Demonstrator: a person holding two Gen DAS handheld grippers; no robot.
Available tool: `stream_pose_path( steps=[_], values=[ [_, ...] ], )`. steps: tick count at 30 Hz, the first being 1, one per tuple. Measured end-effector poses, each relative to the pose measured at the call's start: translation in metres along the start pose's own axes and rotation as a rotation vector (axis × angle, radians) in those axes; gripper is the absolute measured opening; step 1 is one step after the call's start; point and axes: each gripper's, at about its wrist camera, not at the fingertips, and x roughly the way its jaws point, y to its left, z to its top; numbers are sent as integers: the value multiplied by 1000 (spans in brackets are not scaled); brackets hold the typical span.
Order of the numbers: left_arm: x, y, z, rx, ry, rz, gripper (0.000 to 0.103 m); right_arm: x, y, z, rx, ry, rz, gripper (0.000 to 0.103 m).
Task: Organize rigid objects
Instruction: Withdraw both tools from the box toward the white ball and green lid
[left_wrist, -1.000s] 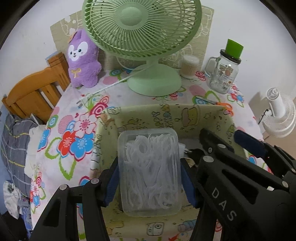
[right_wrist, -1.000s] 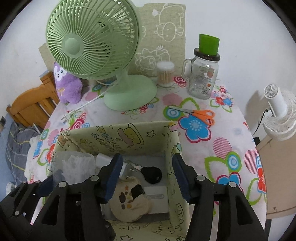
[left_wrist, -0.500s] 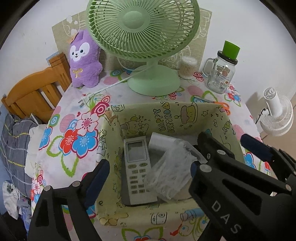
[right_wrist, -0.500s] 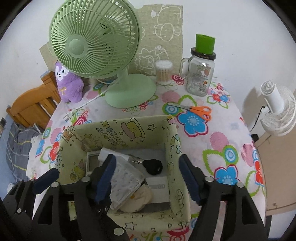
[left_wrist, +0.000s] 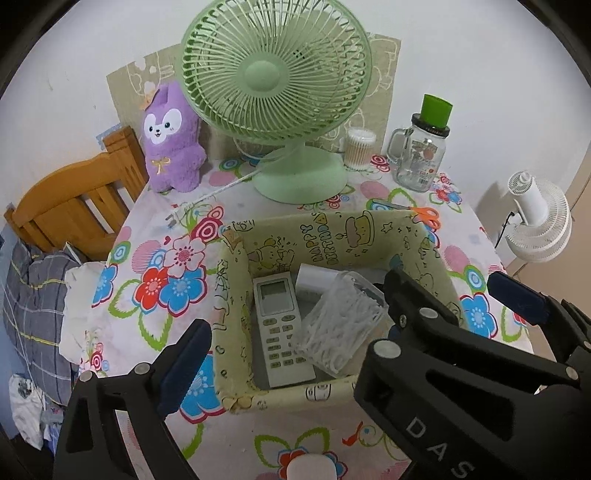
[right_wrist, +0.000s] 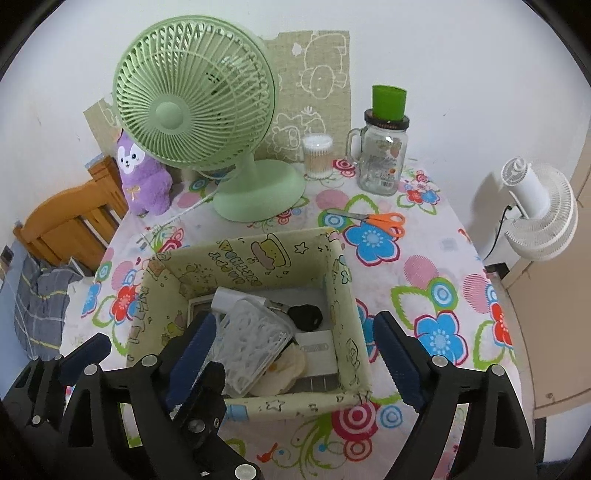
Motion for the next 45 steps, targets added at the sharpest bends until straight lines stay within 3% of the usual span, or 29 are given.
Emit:
stream_pose_path(
  steps=[26,45],
  values=[
    [-55,3,-34,63,-44,-54,103,-67,8,-36,15,-70,-57,93],
    [-74,1,-67,96,-58,-104,103,-91,6,-74,36,-80,-78,93]
  ],
)
